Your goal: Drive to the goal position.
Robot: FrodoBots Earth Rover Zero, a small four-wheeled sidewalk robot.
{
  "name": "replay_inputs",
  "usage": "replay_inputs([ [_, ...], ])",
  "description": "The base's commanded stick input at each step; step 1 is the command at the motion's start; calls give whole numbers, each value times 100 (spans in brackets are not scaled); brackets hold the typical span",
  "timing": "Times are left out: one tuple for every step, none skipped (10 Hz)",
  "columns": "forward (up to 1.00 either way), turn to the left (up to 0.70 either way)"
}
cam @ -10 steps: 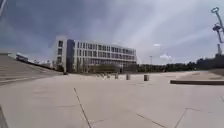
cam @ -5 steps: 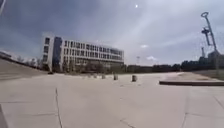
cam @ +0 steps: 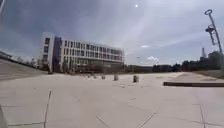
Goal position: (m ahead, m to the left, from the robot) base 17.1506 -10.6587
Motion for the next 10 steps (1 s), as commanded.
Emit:
replay_inputs([
  [0,0],
  [1,-1],
  [24,-35],
  [45,-39],
  [64,-32],
  [64,-20],
  [63,0],
  [61,0],
  [4,0],
  [0,59],
])
